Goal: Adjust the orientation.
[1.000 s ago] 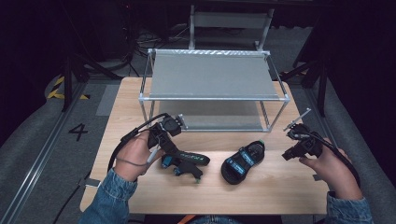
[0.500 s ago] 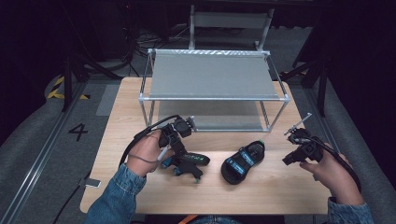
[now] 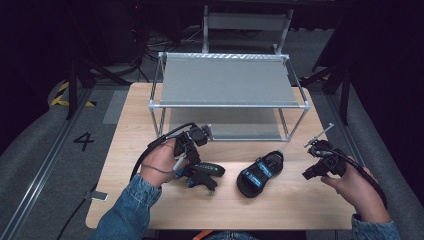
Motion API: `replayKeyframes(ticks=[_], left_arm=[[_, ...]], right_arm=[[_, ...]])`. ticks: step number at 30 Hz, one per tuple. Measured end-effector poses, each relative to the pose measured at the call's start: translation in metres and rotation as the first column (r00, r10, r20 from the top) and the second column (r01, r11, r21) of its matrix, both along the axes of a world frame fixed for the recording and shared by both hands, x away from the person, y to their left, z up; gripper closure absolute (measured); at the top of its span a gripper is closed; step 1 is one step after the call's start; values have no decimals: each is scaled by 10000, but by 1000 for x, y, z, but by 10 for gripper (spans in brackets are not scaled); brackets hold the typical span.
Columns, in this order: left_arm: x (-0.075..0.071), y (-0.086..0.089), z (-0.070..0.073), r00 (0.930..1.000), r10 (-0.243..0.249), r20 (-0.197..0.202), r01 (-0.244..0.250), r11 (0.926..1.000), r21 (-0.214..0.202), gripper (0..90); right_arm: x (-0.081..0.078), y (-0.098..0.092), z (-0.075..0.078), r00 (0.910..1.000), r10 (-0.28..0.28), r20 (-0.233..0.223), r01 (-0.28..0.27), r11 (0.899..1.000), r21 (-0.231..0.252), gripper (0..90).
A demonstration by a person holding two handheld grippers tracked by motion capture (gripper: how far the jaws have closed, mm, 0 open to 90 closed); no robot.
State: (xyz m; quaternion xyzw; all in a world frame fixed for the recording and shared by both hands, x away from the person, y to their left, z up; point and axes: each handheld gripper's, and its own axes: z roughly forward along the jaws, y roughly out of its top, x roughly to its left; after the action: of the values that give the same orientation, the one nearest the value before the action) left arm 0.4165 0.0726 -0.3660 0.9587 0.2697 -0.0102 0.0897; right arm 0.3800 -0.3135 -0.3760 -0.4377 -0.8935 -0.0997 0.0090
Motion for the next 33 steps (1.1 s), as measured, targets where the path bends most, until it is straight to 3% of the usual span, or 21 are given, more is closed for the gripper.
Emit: replayKeyframes(ticks=[11, 16, 19, 27, 28, 31, 33], left_arm=[[14, -8, 1, 9975, 220, 667, -217, 9998, -53, 812], [22, -16, -2, 9890, 304, 1449, -322, 9994, 102, 781], [27, -18, -5, 9879, 370, 1504, -379, 9993, 33, 774], [44, -14, -8, 9783, 1104, 1753, -1078, 9939, -242, 638], [44, -14, -7, 9724, 1210, 1995, -1188, 9926, -234, 632], [44, -9, -4, 9670, 1044, 2326, -953, 9942, -501, 560], [45, -7, -3, 9679, 1105, 2256, -1004, 9934, -558, 528]], right_arm=[[-7, -5, -2, 9998, -190, 5, 190, 9998, 7, 718], [-12, -8, -2, 9997, -240, 25, 240, 9997, 15, 710], [-16, -13, -1, 9993, -377, 83, 376, 9992, 98, 701], [-25, -21, -2, 9978, -659, 32, 659, 9978, 57, 685], [-26, -21, -3, 9978, -667, 46, 666, 9978, 61, 685], [-27, -23, -2, 9977, -684, 6, 684, 9976, 84, 682], [-27, -23, -2, 9977, -680, 24, 679, 9977, 82, 681]])
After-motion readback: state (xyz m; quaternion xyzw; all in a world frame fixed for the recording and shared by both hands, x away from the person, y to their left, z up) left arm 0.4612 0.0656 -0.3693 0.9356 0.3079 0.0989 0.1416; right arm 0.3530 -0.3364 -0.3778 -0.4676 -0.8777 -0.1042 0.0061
